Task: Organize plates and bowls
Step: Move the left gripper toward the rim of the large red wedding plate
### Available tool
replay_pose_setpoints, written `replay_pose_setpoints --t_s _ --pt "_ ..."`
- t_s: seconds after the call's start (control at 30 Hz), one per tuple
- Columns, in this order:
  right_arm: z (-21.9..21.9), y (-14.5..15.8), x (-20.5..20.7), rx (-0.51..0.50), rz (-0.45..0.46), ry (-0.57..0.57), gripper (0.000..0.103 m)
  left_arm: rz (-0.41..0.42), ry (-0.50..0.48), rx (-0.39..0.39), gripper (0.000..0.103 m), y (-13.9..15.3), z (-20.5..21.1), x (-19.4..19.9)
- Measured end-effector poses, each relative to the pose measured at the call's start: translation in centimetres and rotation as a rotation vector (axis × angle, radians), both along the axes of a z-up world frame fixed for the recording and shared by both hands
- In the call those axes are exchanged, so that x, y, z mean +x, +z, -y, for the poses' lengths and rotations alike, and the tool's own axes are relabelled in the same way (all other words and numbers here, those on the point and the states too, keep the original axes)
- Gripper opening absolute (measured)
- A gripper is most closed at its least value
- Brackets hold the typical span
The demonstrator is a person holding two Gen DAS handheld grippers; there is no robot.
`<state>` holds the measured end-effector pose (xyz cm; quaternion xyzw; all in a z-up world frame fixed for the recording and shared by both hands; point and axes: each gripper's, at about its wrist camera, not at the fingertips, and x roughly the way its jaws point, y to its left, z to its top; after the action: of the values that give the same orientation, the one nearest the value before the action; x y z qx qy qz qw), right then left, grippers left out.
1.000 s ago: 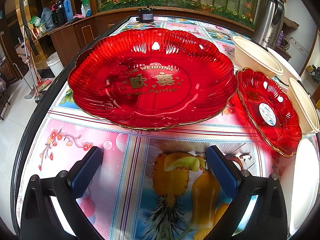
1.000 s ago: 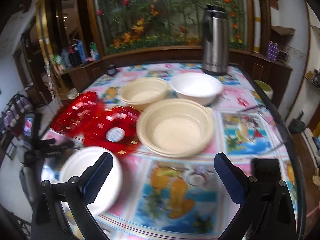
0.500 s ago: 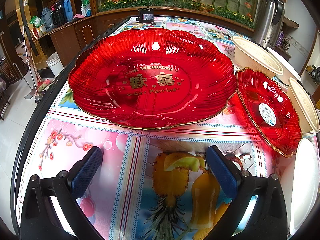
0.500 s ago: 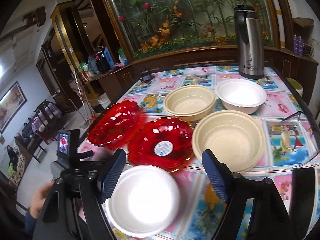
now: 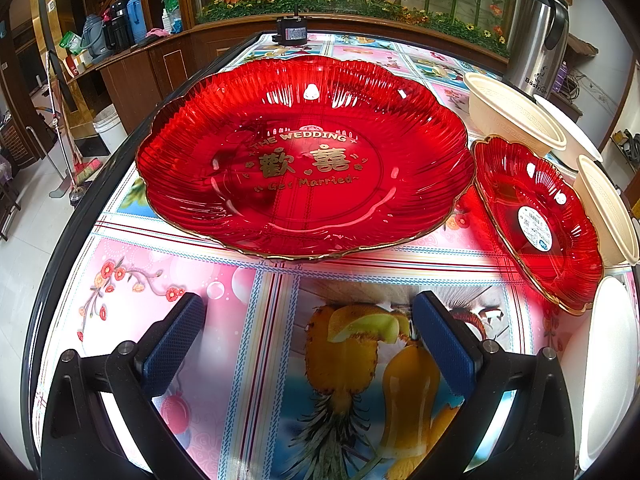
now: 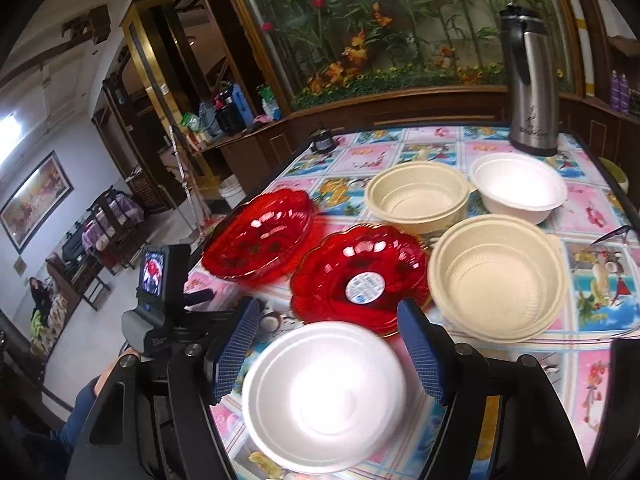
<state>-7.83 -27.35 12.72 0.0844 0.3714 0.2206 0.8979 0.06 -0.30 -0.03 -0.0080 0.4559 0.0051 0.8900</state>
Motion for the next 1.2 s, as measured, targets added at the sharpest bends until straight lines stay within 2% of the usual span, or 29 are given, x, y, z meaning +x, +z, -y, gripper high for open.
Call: replay_pose_setpoints --t_s 0.3,0.43,0.57,0.63,0.93,1.07,1.2 --pt "-1.8 -0.3 -0.1 -0.042 -0.012 0.055 0.073 -0.041 0.005 -0.019 0.103 0.3 -0.5 -0.7" --pt "-2.0 -0.5 -0.1 -0.058 -0.015 0.063 0.073 -0.001 -0.011 -0.009 0.103 1.8 -1.1 -2.8" --pt "-2.1 -0.7 0.5 -0.037 -0.039 0.069 0.073 0.028 -0.063 -0.06 0.103 3.6 -2.2 -5.0" --pt "-2.3 -0.6 0.8 -0.038 -0.047 0.069 0.073 0.044 -0.057 -0.064 0.103 4.5 -3.2 -5.7" --pt "-4.3 0.2 2.7 -0.054 -0.068 0.087 0.073 0.059 -0.048 -0.068 0.103 6.8 -6.4 -5.4" --pt "-5.3 0.1 4.4 -0.055 -0.106 0.102 0.073 0.057 -0.043 -0.064 0.093 7.5 -7.3 -4.5" --pt "-6.1 -0.2 6.0 -0.046 -0.14 0.105 0.07 0.045 -0.036 -0.084 0.077 7.7 -8.4 -3.7"
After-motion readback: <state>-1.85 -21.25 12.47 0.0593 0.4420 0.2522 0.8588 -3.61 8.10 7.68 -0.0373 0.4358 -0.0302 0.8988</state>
